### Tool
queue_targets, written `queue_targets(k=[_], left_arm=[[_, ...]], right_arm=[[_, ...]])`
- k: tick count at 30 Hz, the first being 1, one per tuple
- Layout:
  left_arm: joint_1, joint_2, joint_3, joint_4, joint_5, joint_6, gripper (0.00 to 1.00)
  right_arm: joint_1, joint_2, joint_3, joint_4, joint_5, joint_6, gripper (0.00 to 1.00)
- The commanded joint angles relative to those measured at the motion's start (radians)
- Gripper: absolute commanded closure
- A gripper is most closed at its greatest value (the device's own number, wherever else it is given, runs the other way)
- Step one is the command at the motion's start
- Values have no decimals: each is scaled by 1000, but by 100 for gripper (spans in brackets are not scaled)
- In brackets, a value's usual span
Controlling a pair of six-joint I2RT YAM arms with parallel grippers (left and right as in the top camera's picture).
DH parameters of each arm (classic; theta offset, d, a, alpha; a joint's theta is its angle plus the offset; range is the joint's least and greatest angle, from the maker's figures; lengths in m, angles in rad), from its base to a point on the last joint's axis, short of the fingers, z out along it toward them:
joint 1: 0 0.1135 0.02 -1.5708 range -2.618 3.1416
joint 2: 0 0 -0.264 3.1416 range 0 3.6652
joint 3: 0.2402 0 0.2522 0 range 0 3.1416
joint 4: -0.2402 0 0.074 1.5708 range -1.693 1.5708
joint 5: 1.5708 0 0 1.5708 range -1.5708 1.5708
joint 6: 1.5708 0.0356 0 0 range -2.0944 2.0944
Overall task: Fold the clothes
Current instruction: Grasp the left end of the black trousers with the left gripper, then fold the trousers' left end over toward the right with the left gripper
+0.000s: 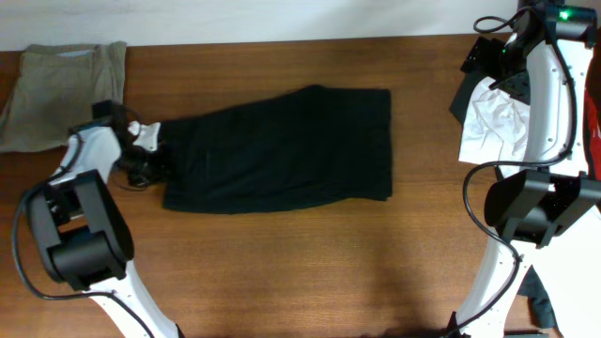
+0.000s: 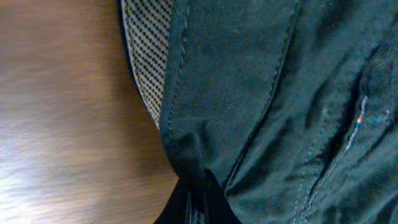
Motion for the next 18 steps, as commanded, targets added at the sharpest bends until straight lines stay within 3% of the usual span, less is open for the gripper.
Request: queue_targets(k=[1, 11, 18], left_arm=[[56, 27, 76, -55, -94, -4, 99], [68, -8, 378, -314, -93, -18, 99], [61, -184, 414, -350, -93, -63, 99]], right_arm=[[3, -14, 3, 0, 12, 8, 1], [3, -14, 3, 0, 12, 8, 1], [3, -14, 3, 0, 12, 8, 1]])
